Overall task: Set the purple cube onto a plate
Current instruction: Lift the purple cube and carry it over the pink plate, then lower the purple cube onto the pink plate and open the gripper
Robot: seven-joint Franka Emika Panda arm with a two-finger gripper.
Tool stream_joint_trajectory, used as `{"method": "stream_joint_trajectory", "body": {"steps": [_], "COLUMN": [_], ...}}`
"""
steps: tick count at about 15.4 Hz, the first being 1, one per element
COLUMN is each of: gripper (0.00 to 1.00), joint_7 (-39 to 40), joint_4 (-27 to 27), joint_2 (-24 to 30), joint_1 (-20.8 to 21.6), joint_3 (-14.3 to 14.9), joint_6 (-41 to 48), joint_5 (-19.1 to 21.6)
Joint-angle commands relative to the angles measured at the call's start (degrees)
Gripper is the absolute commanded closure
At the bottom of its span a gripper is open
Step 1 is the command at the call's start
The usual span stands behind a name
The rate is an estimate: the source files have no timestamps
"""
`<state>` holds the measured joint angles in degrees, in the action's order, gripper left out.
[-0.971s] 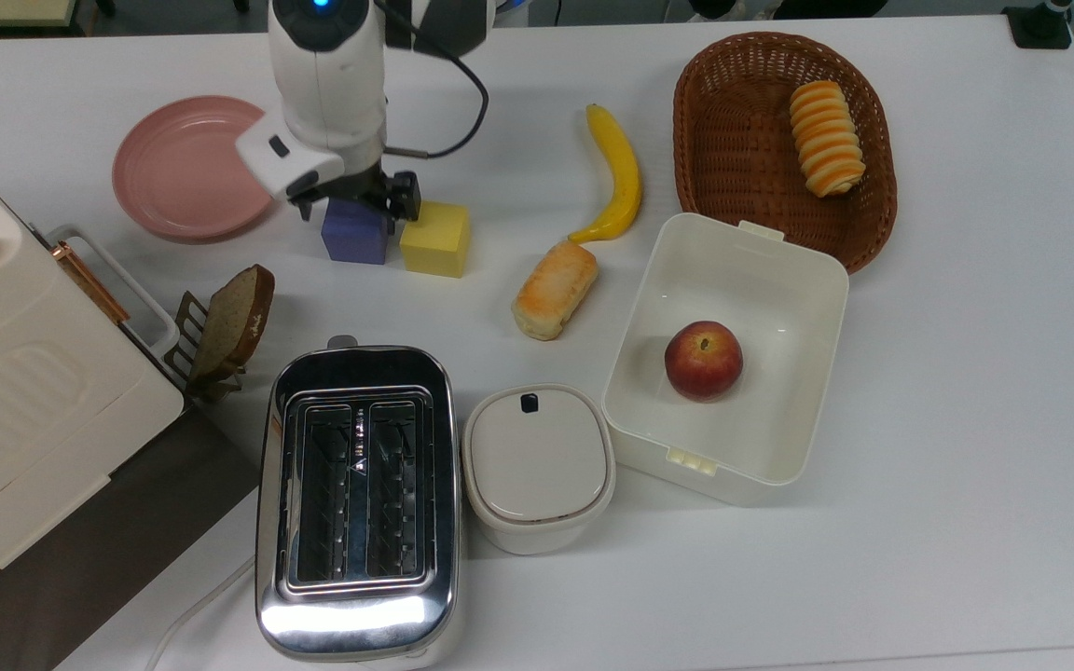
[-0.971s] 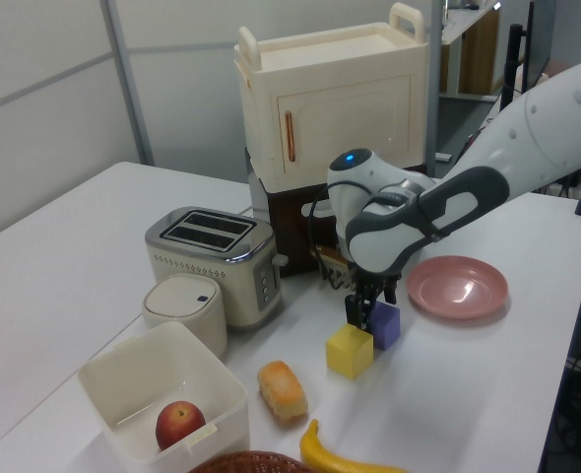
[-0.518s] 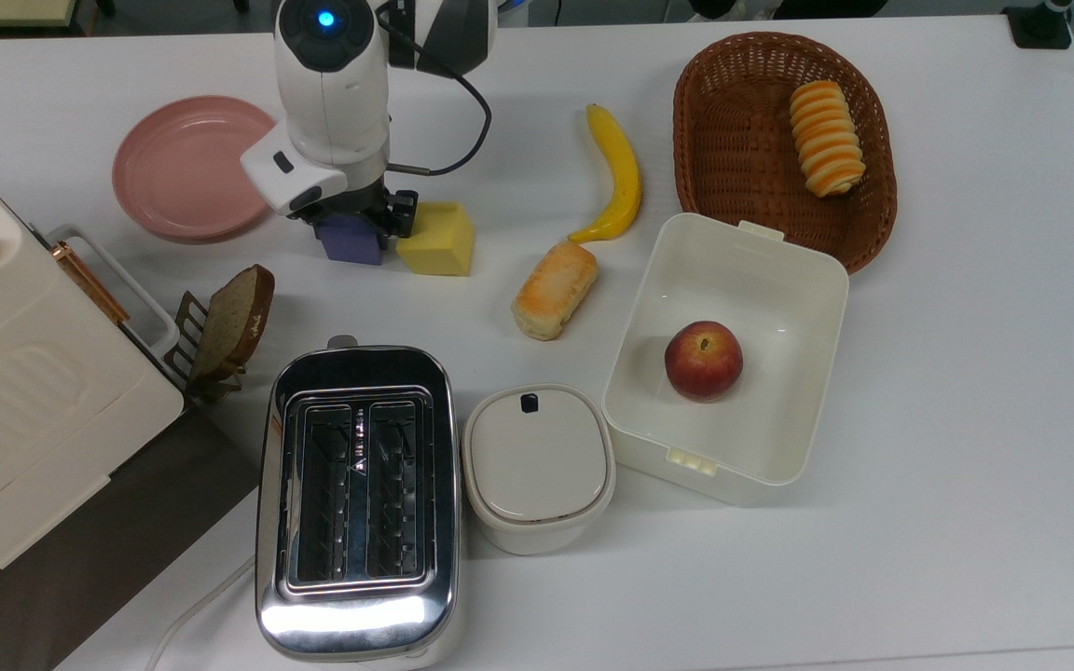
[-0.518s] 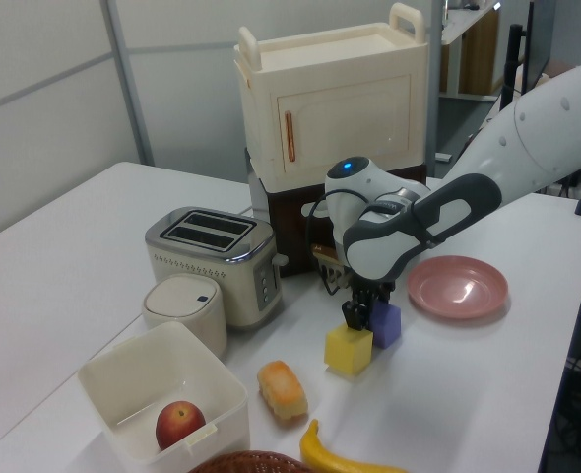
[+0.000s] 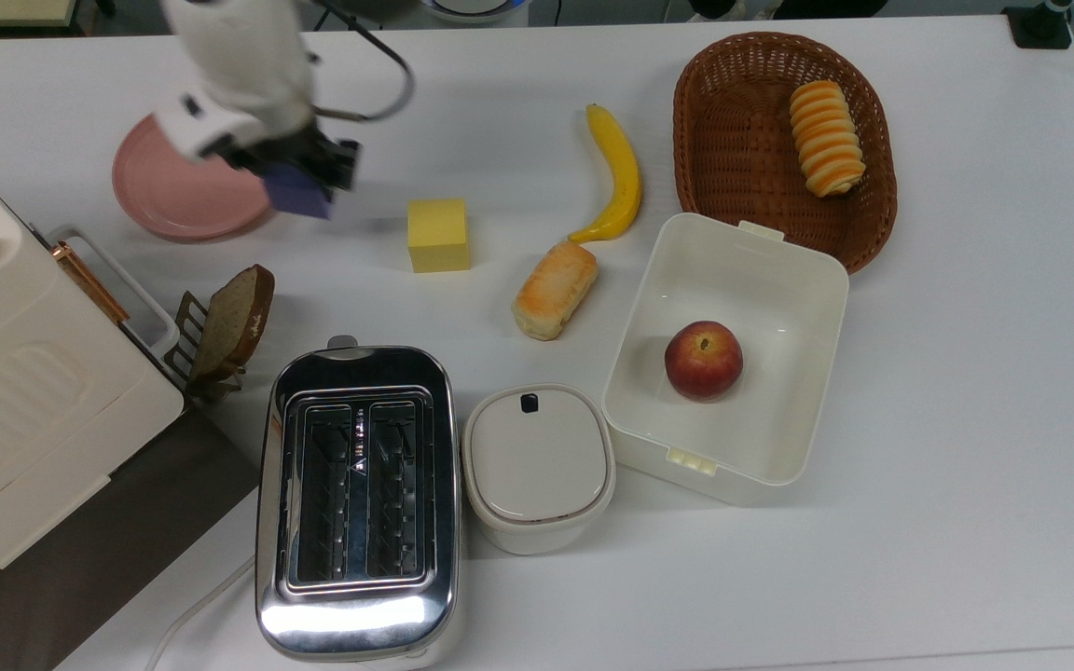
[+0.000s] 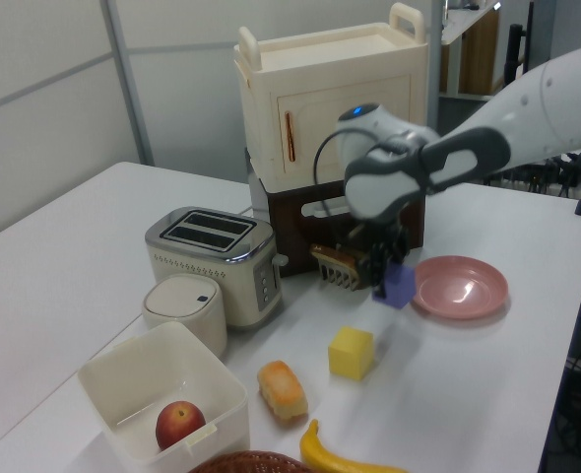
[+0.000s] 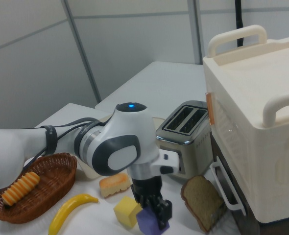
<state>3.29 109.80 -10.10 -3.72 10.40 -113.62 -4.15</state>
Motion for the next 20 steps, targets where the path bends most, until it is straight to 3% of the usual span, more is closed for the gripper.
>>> {"method": "stream_joint_trajectory", "body": {"steps": [1,4,6,8,9,10,11,16,20], "gripper": [0.94,0.85,0.82,0.7,0.48,0.16,0.0,0.0,0.0], "joint_7": [6.36,8.92,8.92,9.53,11.1,11.82,12.08,13.06,6.22], "joint_4": [0.86,3.48,4.98,5.16,5.25,5.25,5.16,2.8,-2.82], "joint_2": [-0.52,-0.97,-1.84,-2.38,-2.38,-2.29,-2.2,0.34,4.38], "joint_1": [-0.58,-1.73,-2.25,-3.65,-3.92,-4.01,-4.01,-3.66,0.63], "joint_3": [6.55,9.02,9.12,9.12,9.12,9.12,9.12,9.29,7.97], "joint_6": [-0.19,-4.93,-8.18,-9.34,-9.25,-9.08,-8.81,-3.03,6.63], "joint_5": [1.86,1.87,1.87,1.87,1.95,1.96,1.96,1.96,2.04]}}
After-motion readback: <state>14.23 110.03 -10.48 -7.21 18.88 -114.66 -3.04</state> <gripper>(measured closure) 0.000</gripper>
